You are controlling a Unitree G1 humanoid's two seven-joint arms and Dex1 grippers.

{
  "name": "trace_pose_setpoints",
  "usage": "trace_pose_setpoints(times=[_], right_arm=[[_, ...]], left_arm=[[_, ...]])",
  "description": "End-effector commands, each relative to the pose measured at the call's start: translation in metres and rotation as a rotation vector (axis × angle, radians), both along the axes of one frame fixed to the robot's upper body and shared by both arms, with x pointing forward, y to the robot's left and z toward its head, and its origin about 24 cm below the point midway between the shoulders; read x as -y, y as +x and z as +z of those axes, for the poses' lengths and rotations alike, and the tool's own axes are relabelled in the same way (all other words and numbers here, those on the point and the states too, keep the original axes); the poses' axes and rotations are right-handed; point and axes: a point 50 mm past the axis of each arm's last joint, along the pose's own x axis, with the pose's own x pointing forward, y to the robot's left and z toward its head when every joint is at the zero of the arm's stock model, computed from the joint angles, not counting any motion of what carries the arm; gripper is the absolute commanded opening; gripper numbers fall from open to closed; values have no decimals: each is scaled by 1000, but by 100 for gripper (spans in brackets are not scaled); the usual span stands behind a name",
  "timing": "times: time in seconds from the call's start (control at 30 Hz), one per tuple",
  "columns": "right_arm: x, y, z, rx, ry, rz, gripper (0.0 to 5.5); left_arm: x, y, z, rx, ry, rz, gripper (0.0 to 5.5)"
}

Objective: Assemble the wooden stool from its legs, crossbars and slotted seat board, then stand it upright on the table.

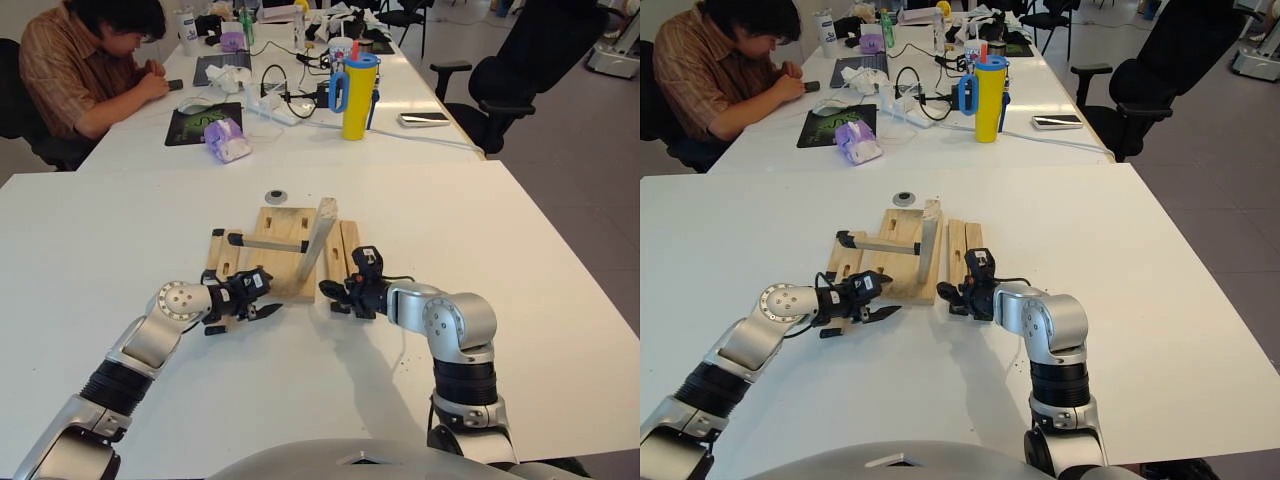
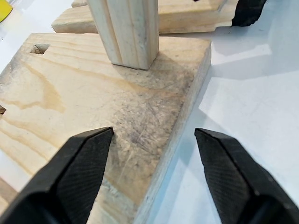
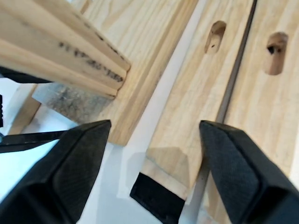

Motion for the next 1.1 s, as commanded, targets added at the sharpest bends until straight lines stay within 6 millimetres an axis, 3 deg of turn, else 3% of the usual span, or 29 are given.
trace_pose_setpoints(times=[0.03,0.23,0.5,0.77,0.93,1.1], right_arm=[[16,2,-1,10,-146,-14,354],[18,1,-5,-18,-153,-11,354],[3,7,-3,12,-111,-2,354],[5,11,-30,48,-286,-1,354],[10,8,-42,69,-382,29,275],[8,11,-53,21,-369,-6,228]], left_arm=[[-3,-43,-55,-279,100,41,323],[10,-42,-53,-261,85,48,323],[26,-36,-49,-249,87,24,323],[32,-38,-51,-262,114,-17,323],[36,-38,-50,-254,105,-16,323],[43,-35,-49,-243,103,-13,323]])
